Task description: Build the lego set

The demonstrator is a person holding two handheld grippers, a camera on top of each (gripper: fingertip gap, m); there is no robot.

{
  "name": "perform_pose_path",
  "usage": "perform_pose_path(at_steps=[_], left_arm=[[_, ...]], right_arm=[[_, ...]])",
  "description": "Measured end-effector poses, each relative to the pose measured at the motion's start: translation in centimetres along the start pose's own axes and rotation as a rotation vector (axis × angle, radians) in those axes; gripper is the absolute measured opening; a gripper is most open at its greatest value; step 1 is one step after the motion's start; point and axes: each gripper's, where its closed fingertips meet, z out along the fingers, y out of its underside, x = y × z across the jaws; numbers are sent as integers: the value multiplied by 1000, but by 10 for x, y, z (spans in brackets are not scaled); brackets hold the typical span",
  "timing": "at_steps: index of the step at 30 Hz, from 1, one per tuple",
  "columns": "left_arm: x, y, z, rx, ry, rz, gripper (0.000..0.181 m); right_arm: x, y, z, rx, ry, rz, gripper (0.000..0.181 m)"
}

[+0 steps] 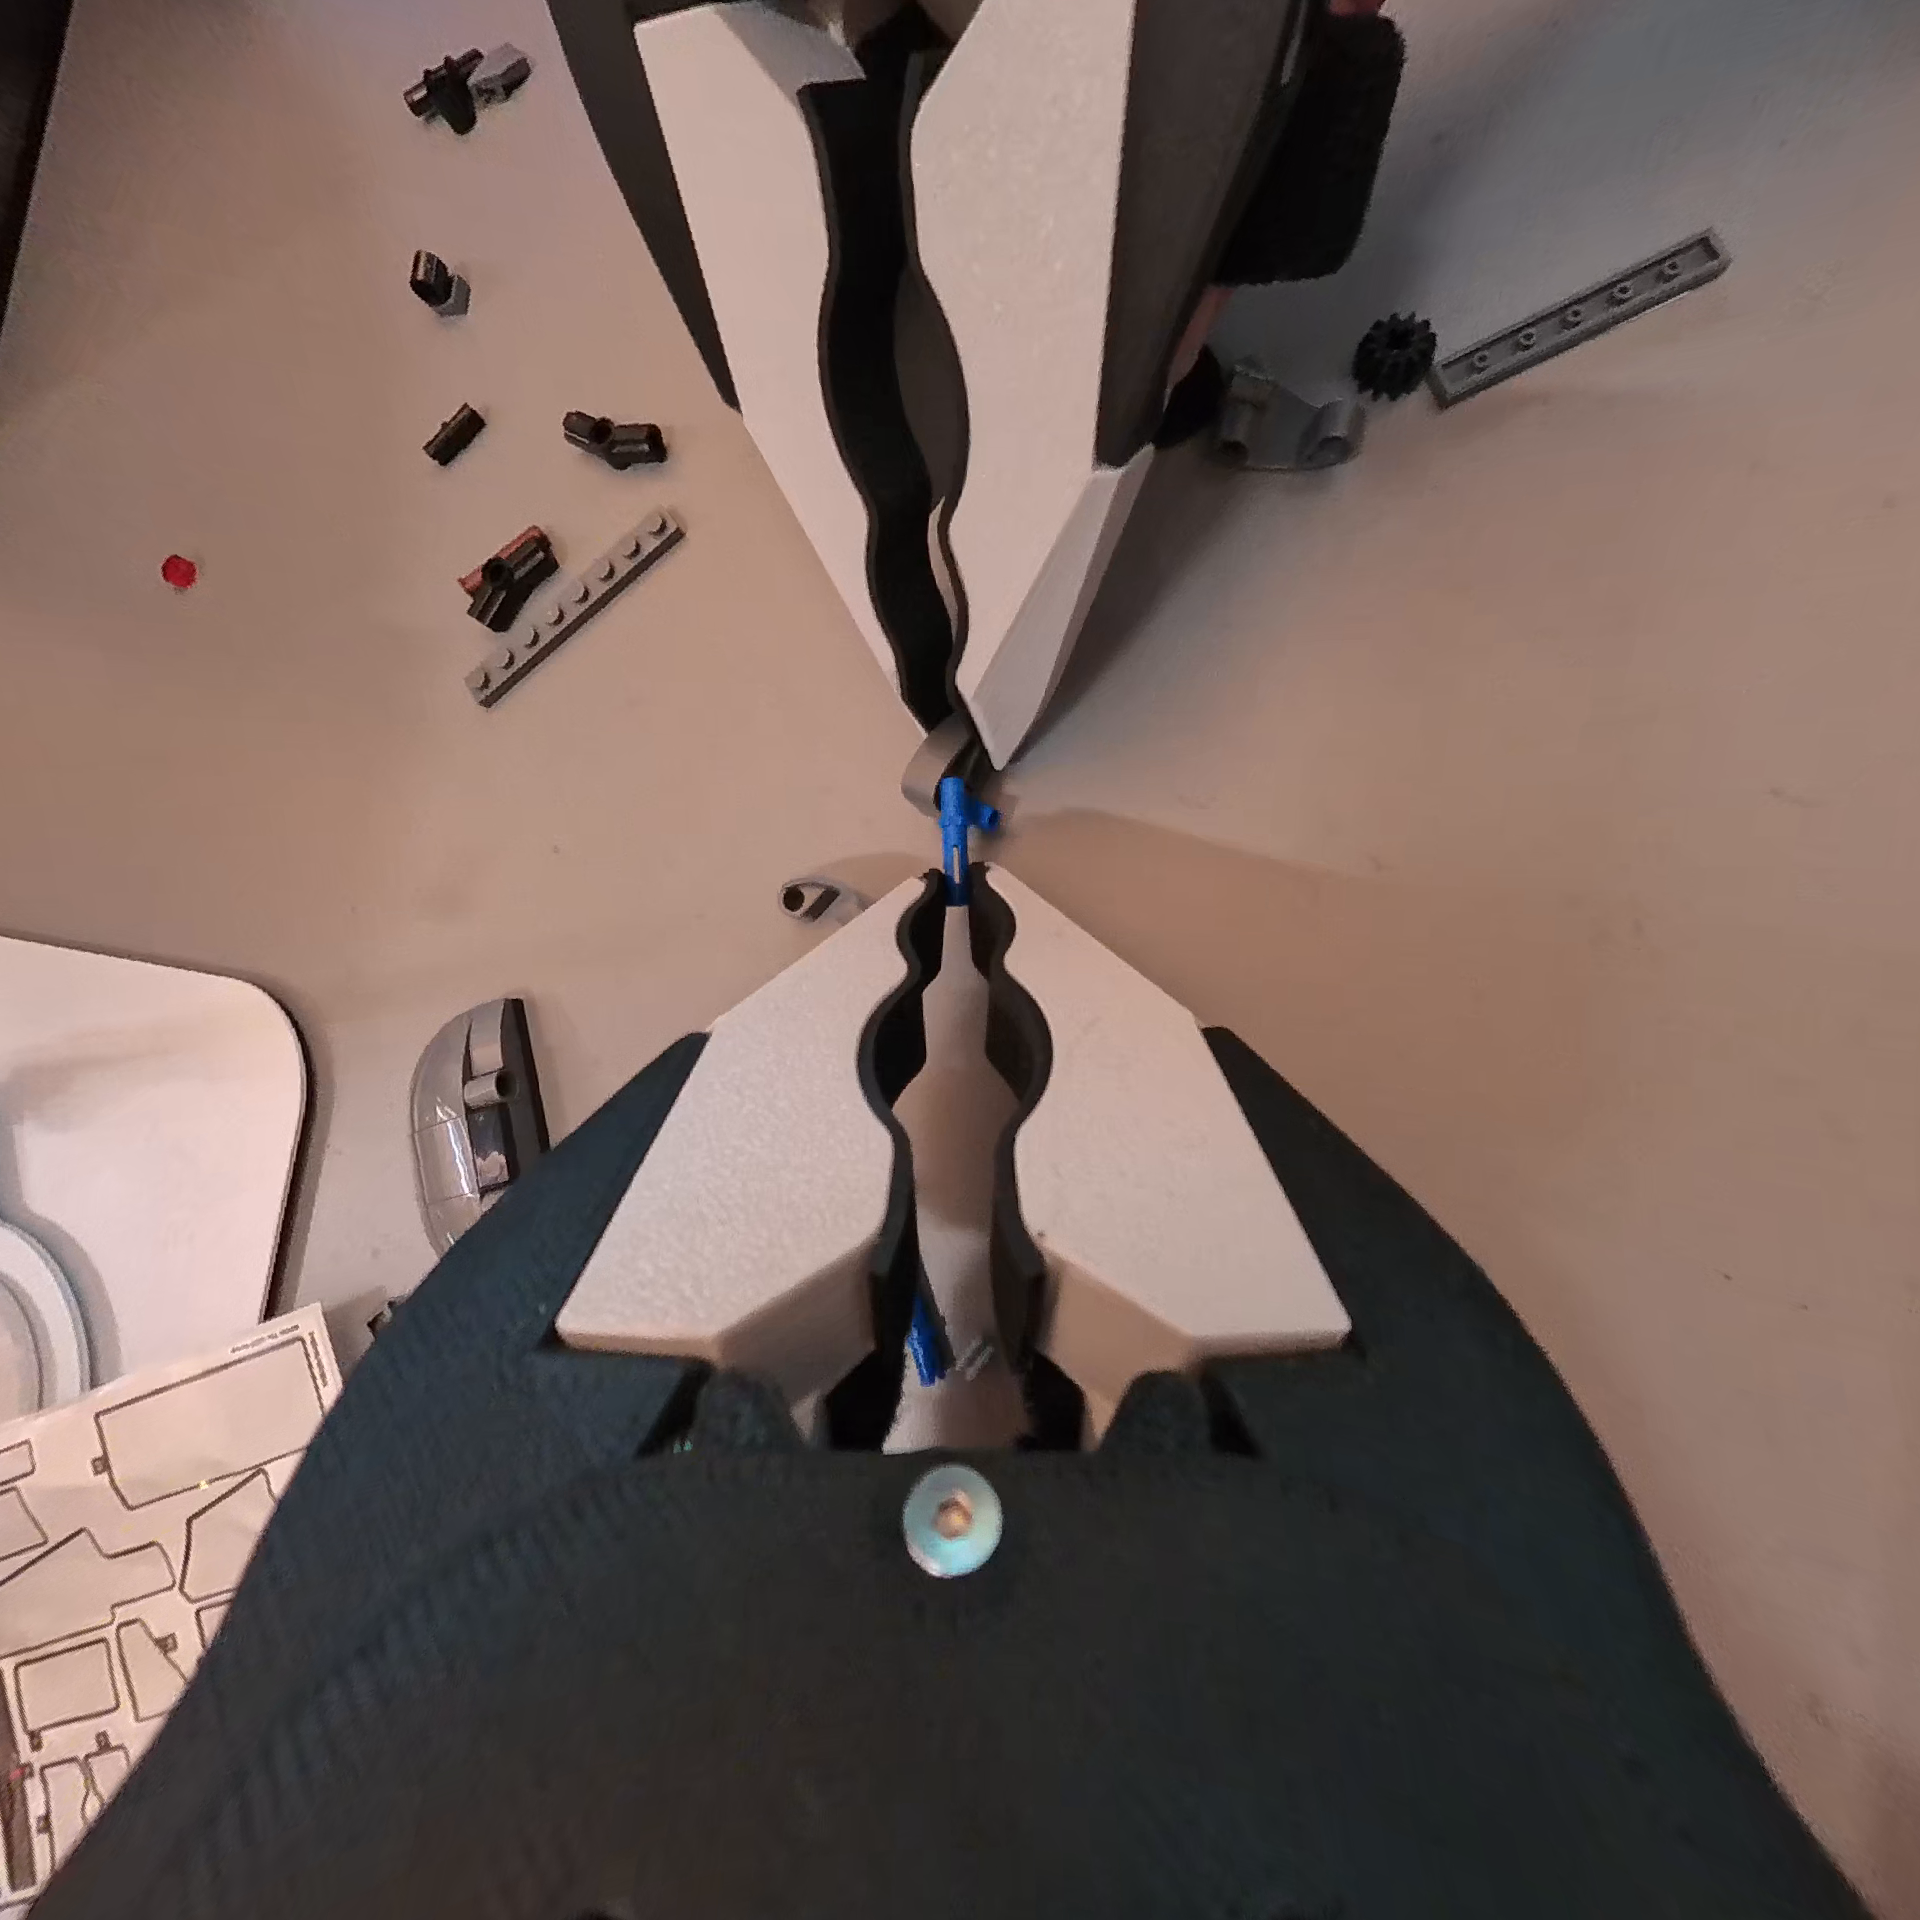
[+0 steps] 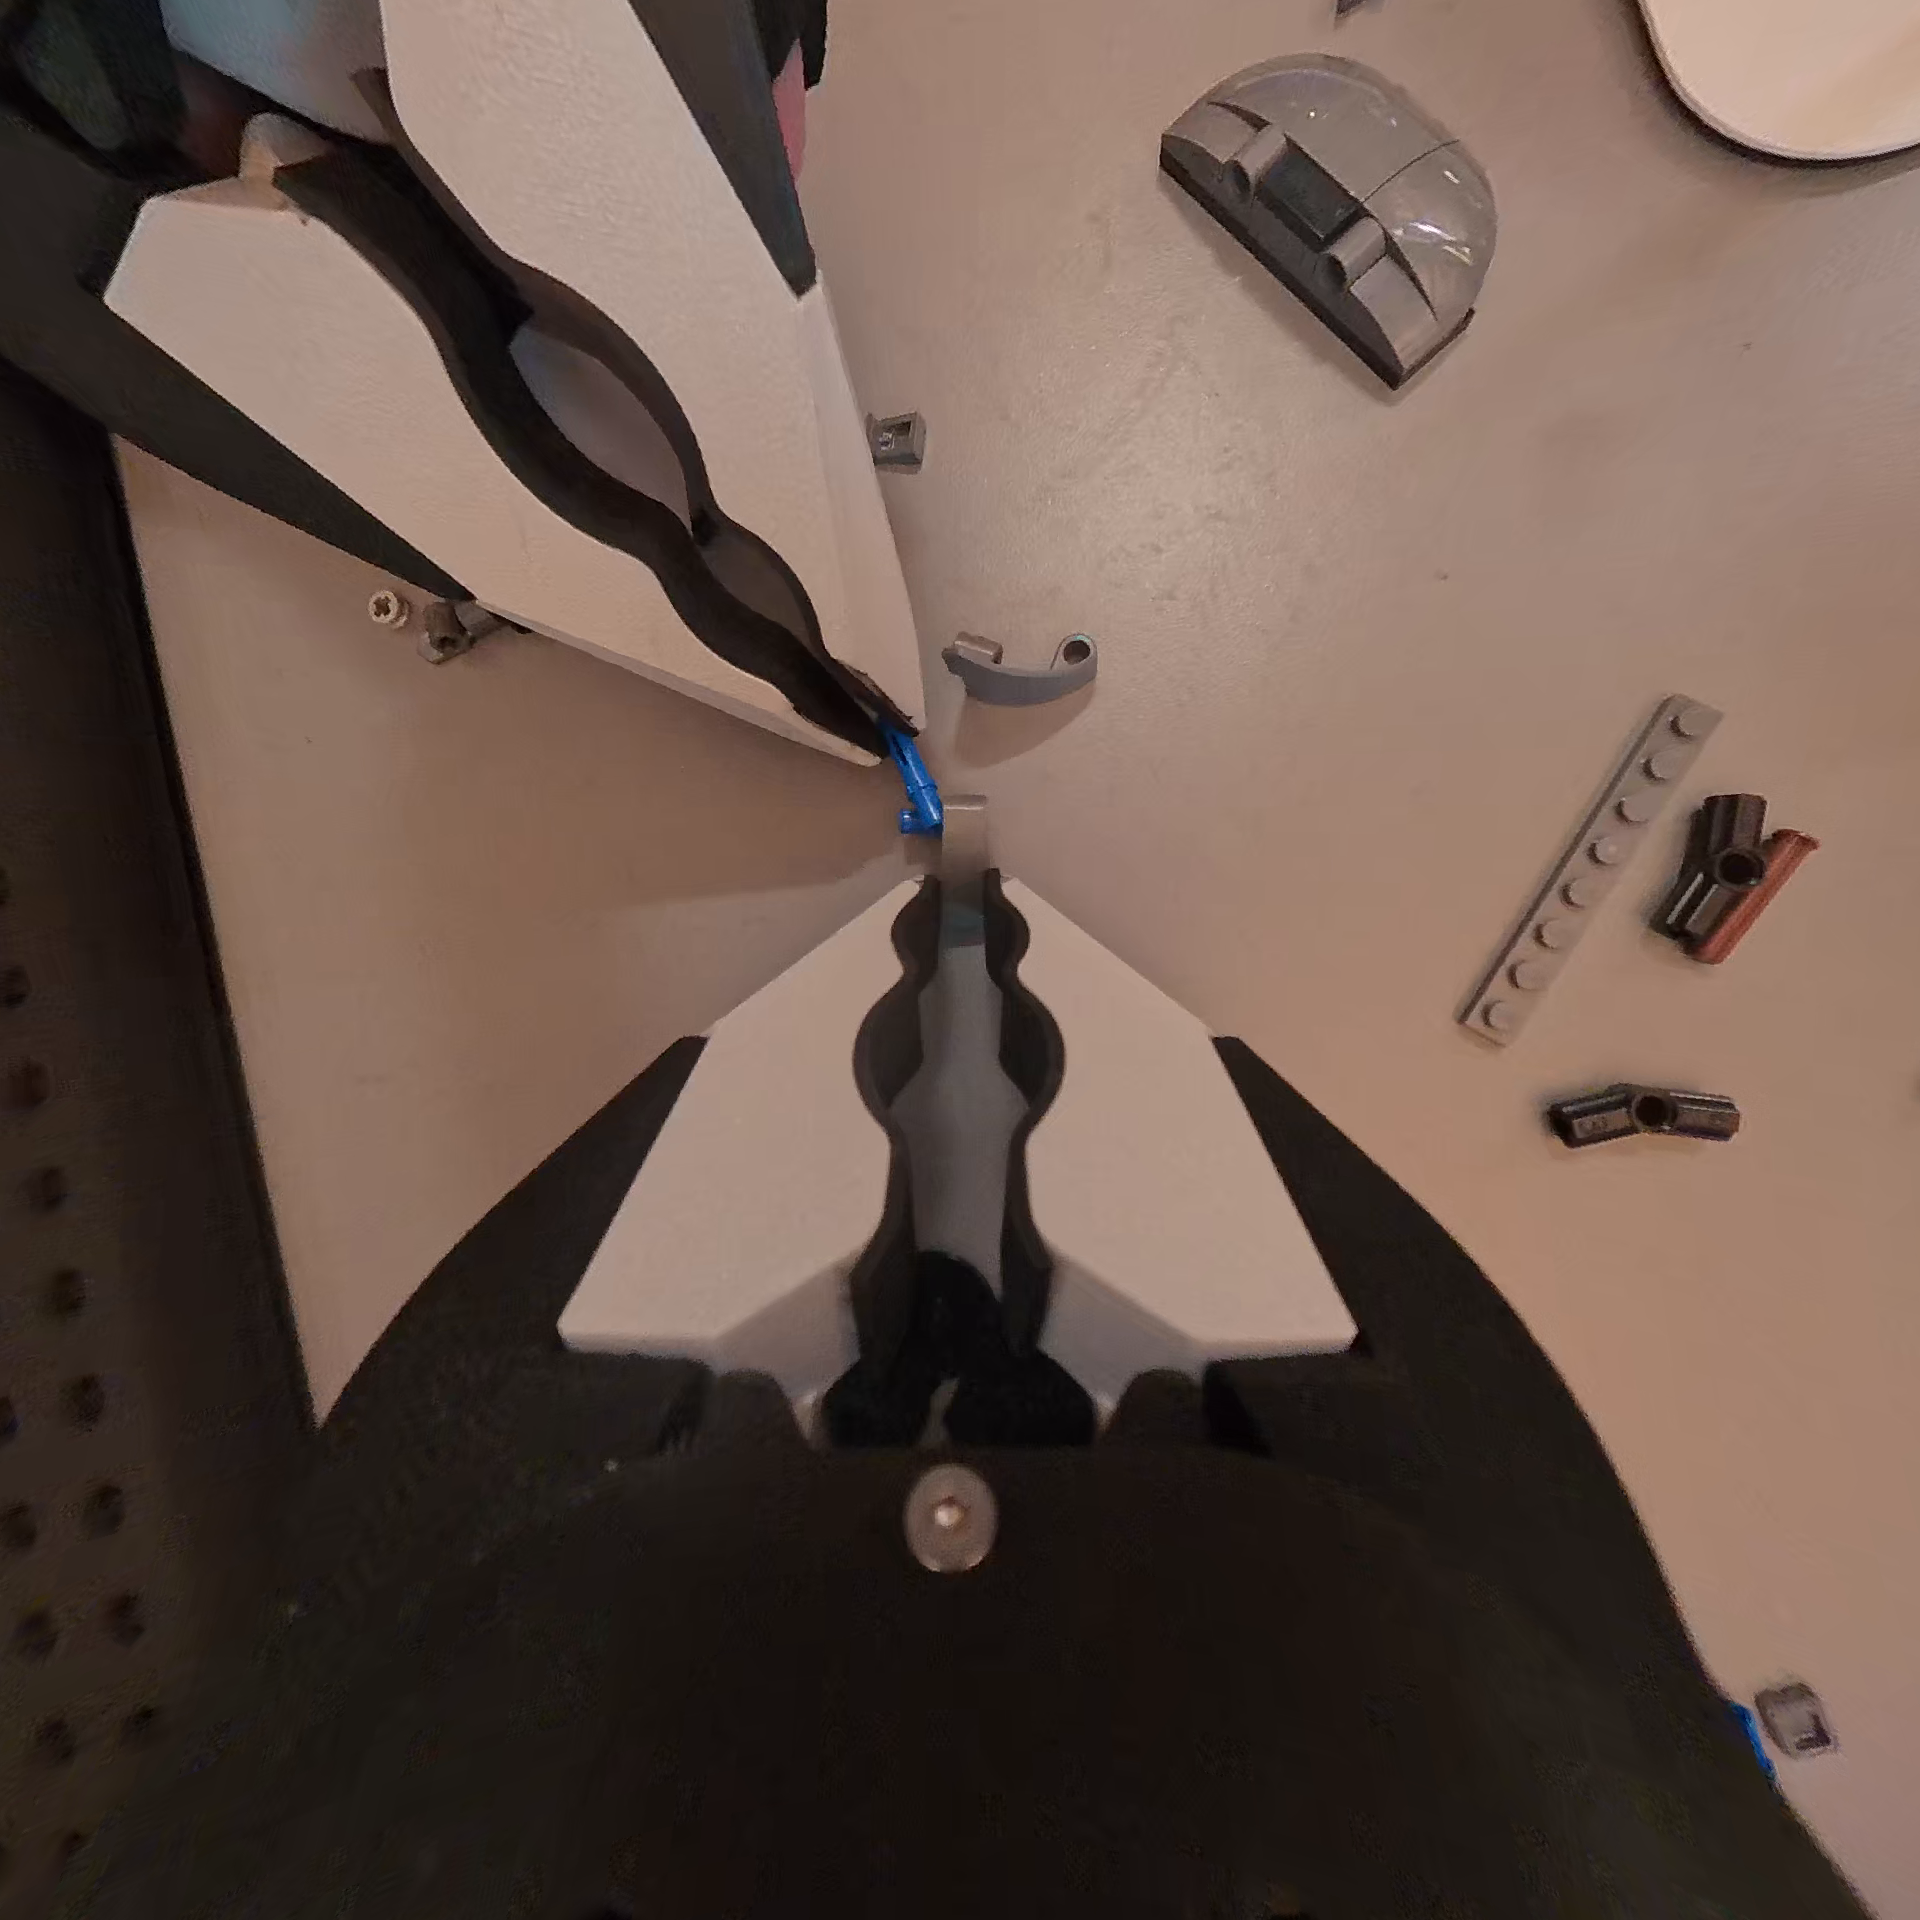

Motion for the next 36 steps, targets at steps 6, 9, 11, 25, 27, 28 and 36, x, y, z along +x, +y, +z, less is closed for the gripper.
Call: perform_pose_path(at_steps=[6, 9, 11, 25, 27, 28, 36], left_arm=[[2, -4, 0, 21, 17, -18, 2], [1, -3, 2, 6, 7, -27, 2], [1, -2, 2, 1, 8, -39, 2], [-5, 0, 2, -17, -28, -65, 2], [-7, 0, 1, -15, -31, -75, 2], [-8, 1, 1, -17, -35, -80, 2], [-10, 1, 3, -11, -38, -91, 2]], right_arm=[[0, -1, 0, 4, 1, 10, 6], [-1, -2, 1, 6, 0, 11, 6], [0, -2, 1, 7, 0, 14, 6], [3, -2, 0, 9, 17, 42, 6], [3, -3, 0, 12, 13, 53, 7], [2, -3, 1, 14, 8, 55, 7], [3, -3, 1, 21, 9, 54, 9]])
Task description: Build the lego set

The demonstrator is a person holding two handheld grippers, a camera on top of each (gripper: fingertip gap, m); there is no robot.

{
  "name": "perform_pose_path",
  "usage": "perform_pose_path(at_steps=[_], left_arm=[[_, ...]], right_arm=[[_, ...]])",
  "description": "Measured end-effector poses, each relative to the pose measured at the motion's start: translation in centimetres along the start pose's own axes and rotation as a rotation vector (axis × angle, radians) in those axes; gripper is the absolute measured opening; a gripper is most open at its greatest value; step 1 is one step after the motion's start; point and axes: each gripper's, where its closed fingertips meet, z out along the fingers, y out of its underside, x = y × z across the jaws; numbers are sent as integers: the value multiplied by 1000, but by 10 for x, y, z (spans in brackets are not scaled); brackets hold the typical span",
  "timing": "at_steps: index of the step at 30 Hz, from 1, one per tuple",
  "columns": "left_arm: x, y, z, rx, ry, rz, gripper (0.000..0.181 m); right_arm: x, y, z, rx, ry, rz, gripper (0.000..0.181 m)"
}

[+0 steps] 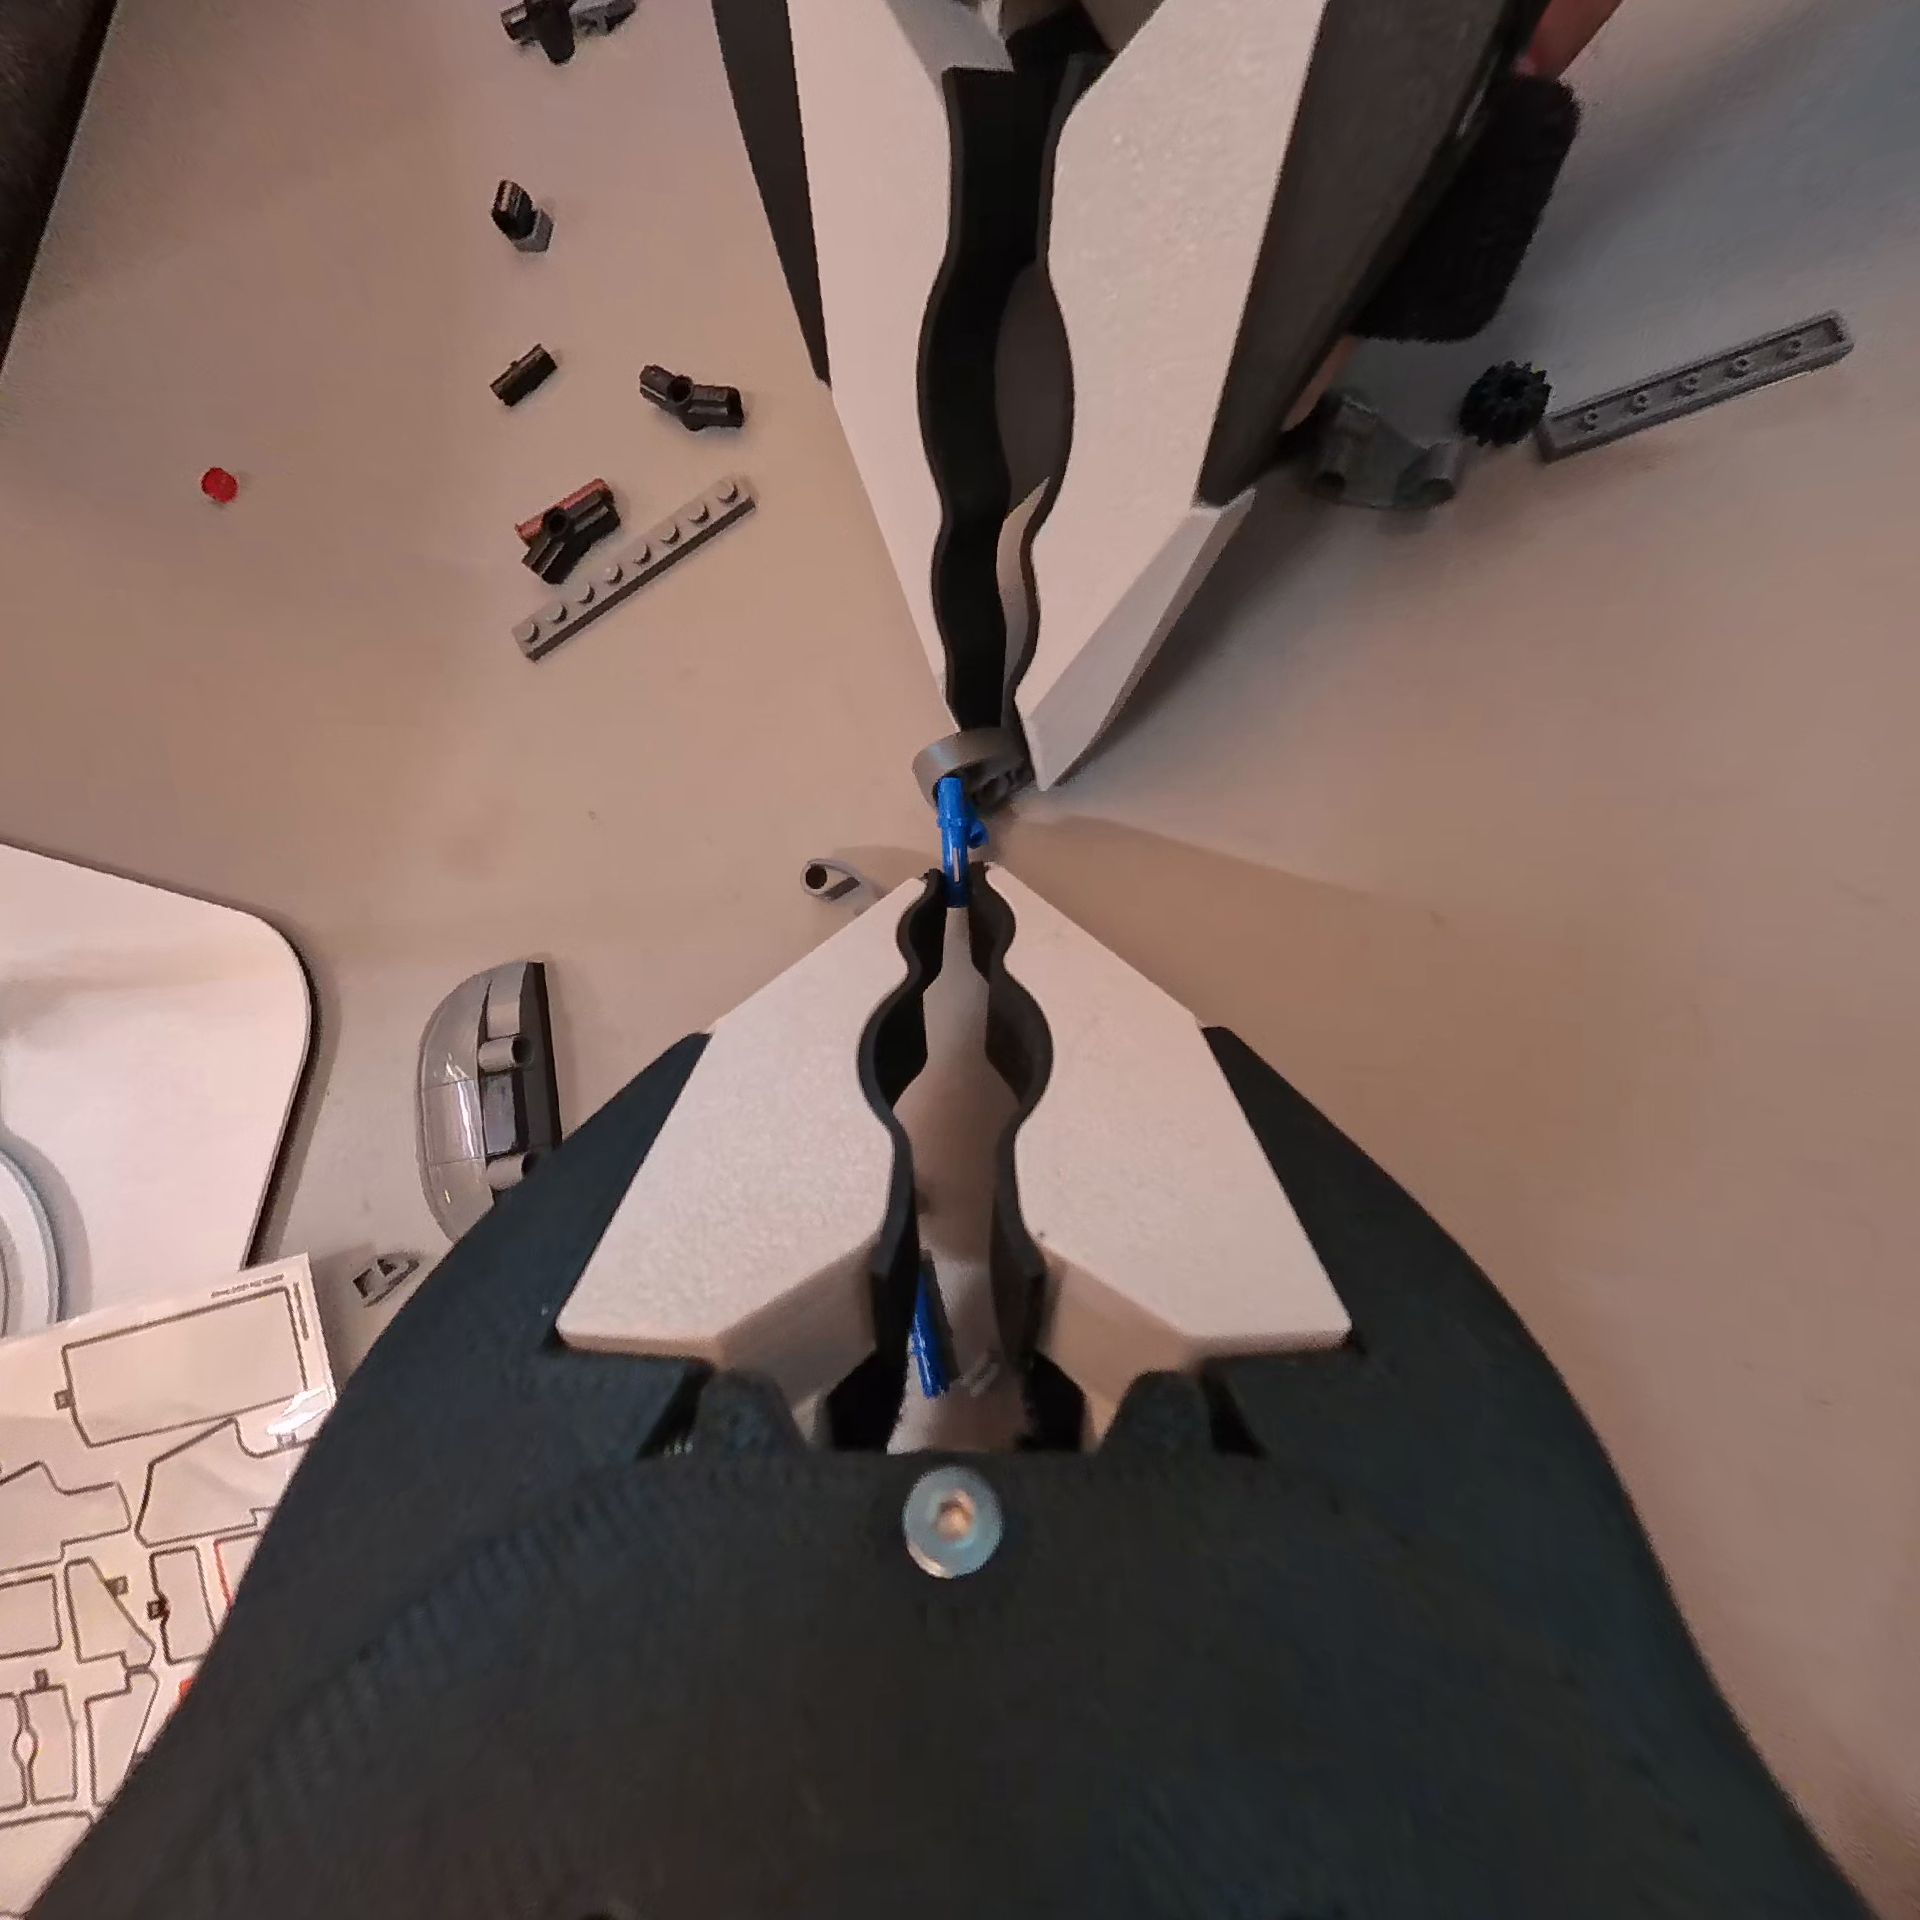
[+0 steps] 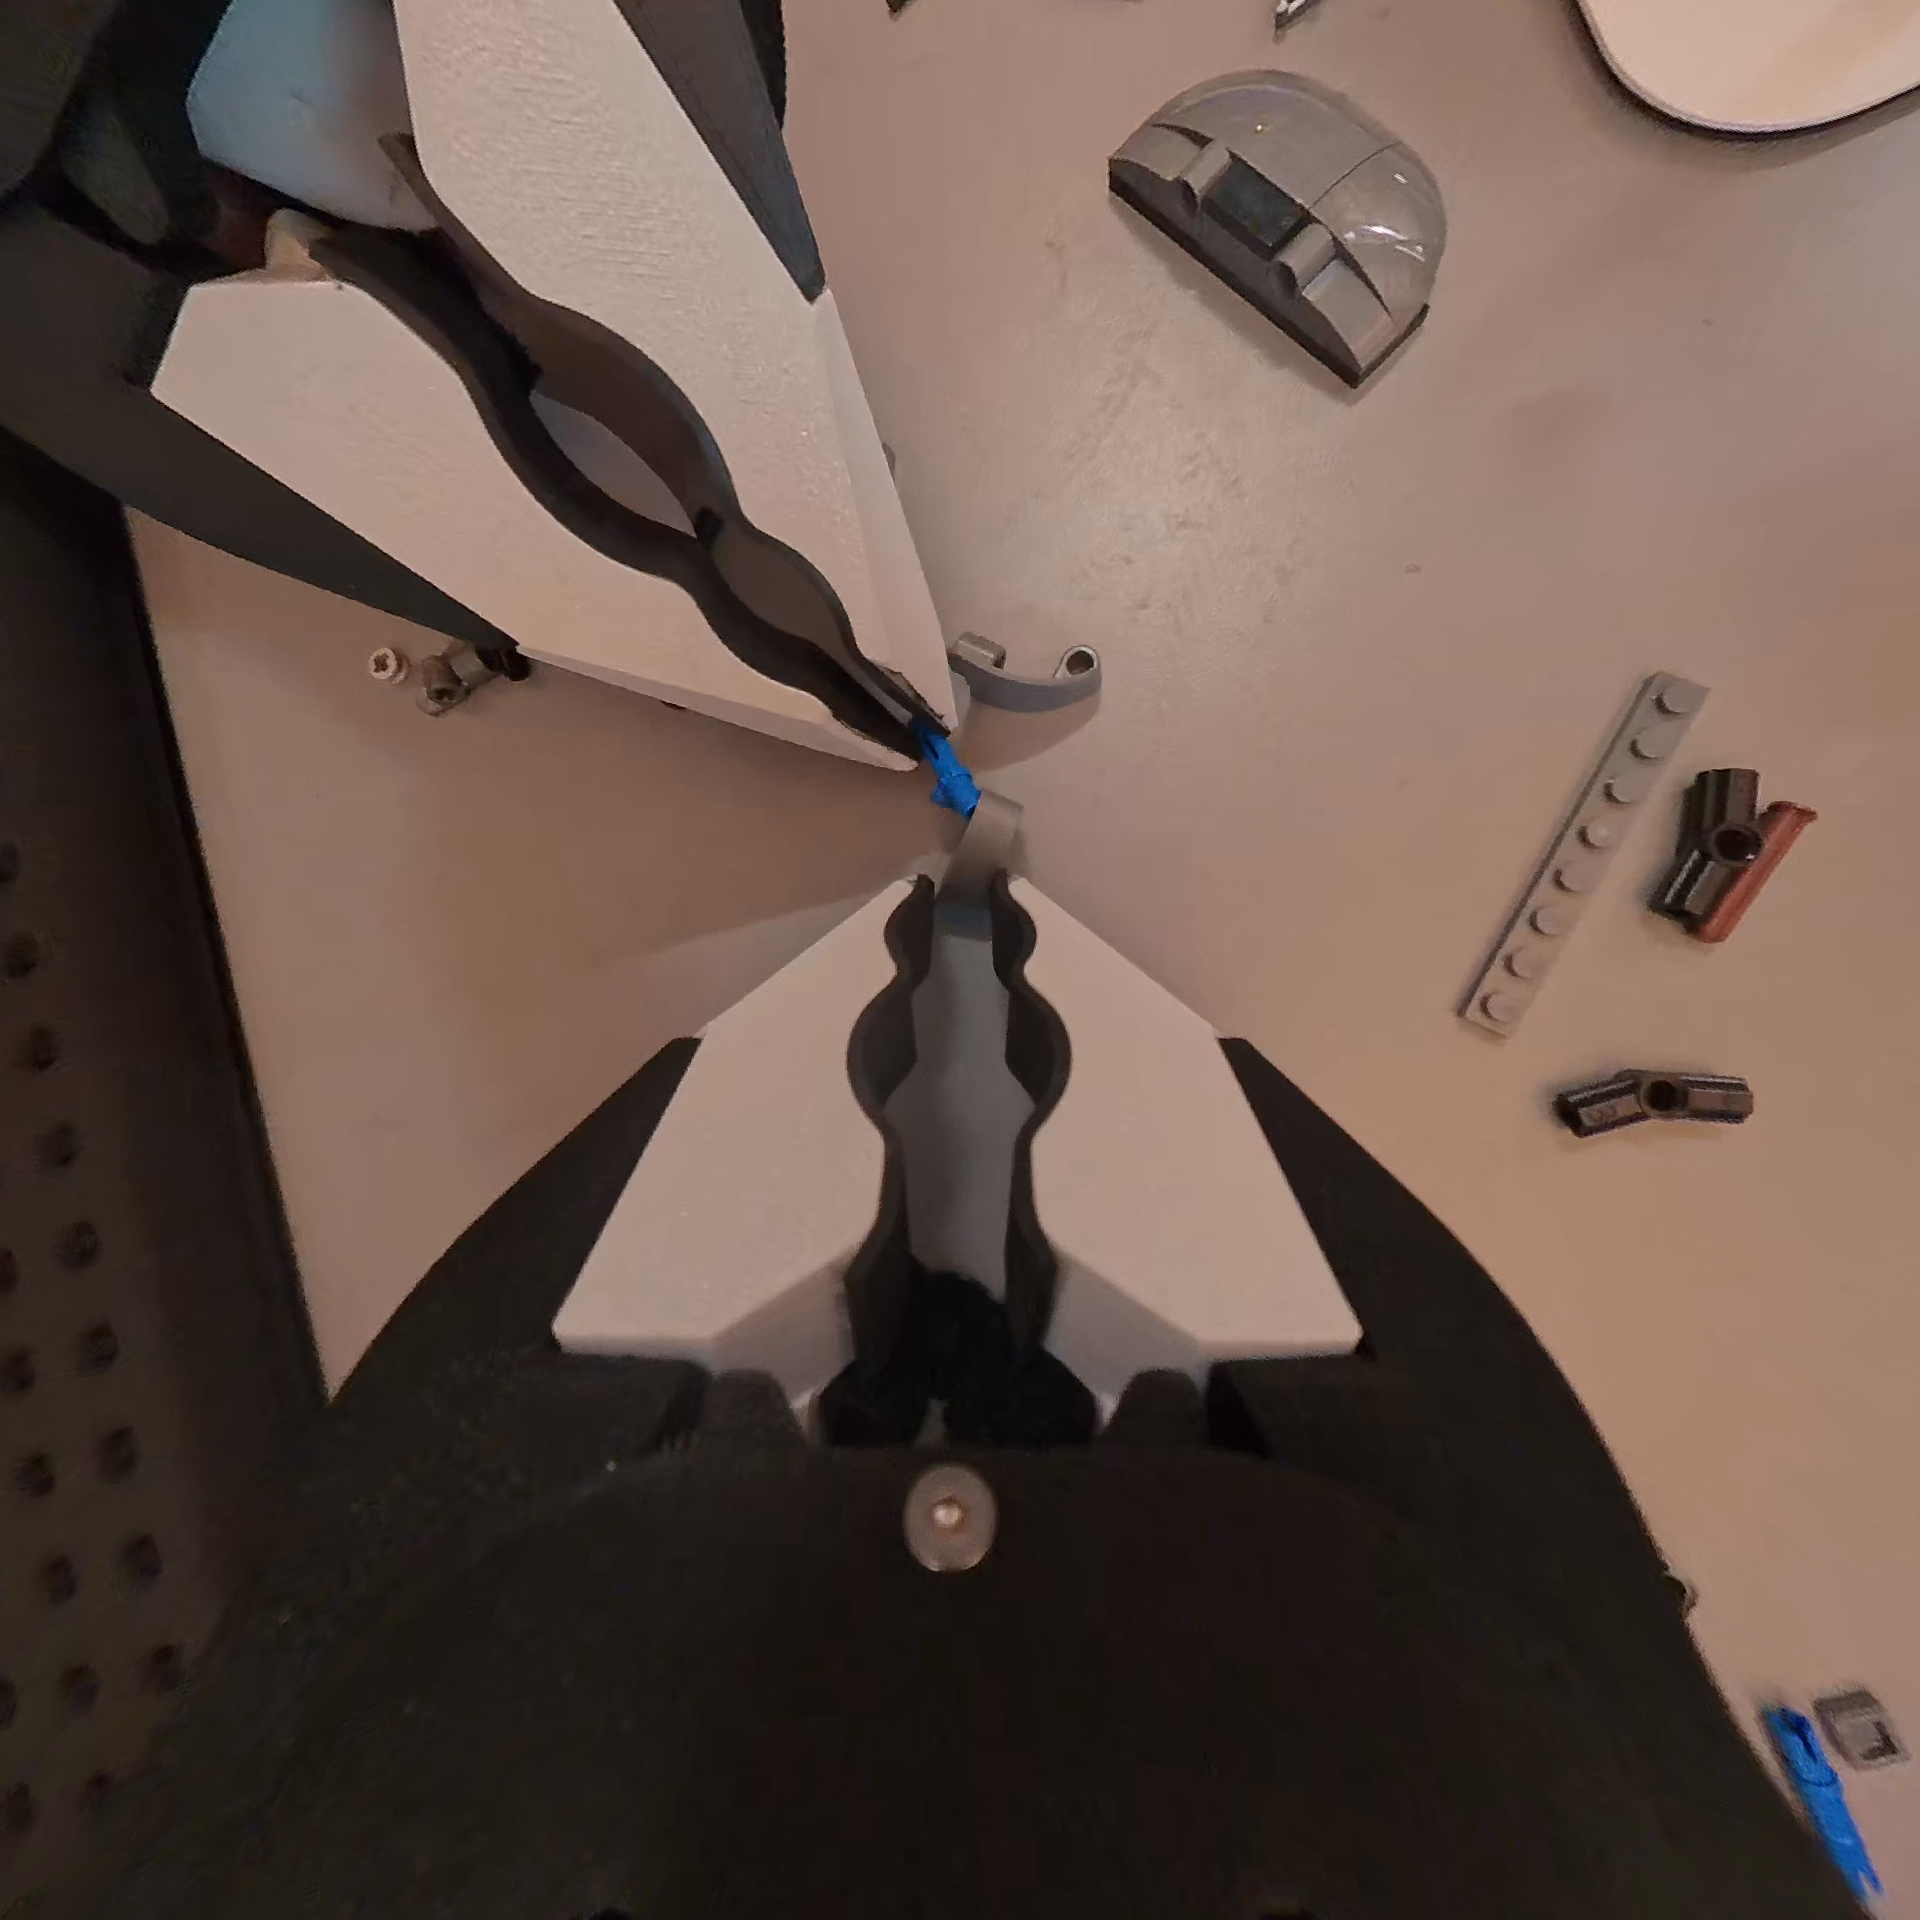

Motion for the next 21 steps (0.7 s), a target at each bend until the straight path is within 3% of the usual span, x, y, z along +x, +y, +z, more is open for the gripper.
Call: perform_pose_path(at_steps=[21], left_arm=[[-3, 0, 1, 6, 15, -104, 2]], right_arm=[[3, -1, 1, -6, 47, 1, 8]])
